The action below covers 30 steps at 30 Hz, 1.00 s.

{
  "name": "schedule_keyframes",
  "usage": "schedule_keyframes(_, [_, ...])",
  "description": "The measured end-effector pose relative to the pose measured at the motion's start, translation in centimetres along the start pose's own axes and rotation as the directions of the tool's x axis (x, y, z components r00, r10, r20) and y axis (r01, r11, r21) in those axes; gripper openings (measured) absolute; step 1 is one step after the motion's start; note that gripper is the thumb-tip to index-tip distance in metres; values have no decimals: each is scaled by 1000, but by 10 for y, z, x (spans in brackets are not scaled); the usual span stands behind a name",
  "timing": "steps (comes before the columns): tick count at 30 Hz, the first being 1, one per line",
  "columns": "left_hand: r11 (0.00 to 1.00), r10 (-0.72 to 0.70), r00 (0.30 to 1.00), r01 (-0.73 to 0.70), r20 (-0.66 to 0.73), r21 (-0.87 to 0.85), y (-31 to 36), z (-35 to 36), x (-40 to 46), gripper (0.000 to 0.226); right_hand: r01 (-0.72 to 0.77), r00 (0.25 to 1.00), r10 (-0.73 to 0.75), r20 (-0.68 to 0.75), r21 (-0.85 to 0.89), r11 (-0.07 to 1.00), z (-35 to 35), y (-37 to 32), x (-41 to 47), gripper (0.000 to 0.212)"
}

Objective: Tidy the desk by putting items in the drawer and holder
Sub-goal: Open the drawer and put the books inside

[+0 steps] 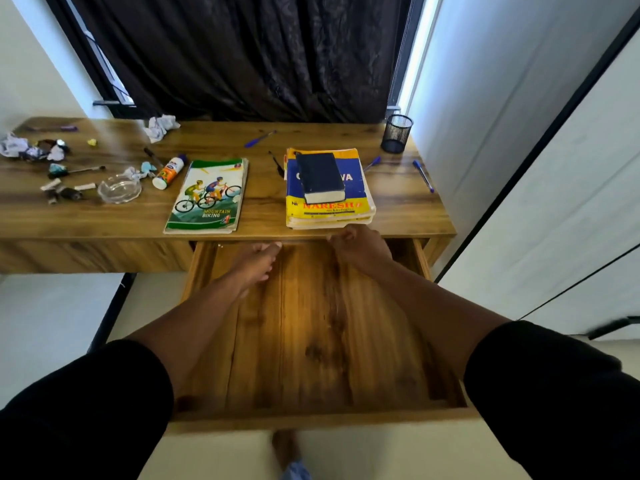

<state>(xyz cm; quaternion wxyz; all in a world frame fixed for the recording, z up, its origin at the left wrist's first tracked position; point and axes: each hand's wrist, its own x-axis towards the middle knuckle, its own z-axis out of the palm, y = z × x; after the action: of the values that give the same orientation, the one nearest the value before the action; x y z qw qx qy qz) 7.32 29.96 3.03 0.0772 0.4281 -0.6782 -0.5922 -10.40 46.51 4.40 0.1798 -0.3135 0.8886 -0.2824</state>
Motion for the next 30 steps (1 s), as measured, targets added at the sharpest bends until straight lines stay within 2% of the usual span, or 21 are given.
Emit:
schedule_keyframes(3, [1000, 13, 1000, -13, 20, -17, 31, -2, 29, 27, -39, 979, 42, -200, 16, 999, -16, -9, 36, 54])
schedule_keyframes(4, [1000, 5, 999, -4, 39, -12, 40, -4, 40, 39, -54, 970, 56, -235, 11, 998, -20, -11, 50, 58])
schedule_keyframes(6, [1000, -28, 999, 29, 44, -7, 50, -6, 72, 79, -122, 960, 113, -255, -20, 992, -28, -14, 75, 69])
schedule_keyframes(8, [998, -52, 997, 53, 48, -18, 57, -3, 107, 98, -221, 950, 202, -239, -55, 974, -33, -15, 102, 83])
schedule_keyframes(10, [999, -46, 997, 47, 65, -15, 71, 4, 125, 91, -313, 936, 311, -167, 14, 950, -34, -11, 127, 98])
schedule_keyframes(12, [999, -38, 996, 39, 81, -10, 81, 11, 146, 82, -400, 909, 414, -52, 175, 900, -34, -7, 149, 110])
schedule_keyframes(15, [996, -49, 990, 58, 132, -69, 91, 24, 165, 62, -469, 880, 463, 111, 371, 802, -31, 1, 171, 106])
schedule_keyframes(19, [987, -59, 996, 68, 69, -145, 99, 35, 182, 35, -487, 872, 451, 189, 409, 772, -29, 15, 190, 111])
schedule_keyframes(22, [973, -86, 990, 107, 111, -202, 108, 34, 183, 39, -497, 868, 432, 244, 424, 757, -31, 23, 199, 128])
schedule_keyframes(26, [949, -128, 971, 179, 201, -261, 122, 32, 182, 29, -506, 863, 432, 263, 425, 751, -29, 31, 208, 133])
schedule_keyframes(30, [922, -160, 963, 224, 216, -315, 123, 34, 184, 40, -493, 870, 418, 262, 441, 750, -27, 33, 208, 130])
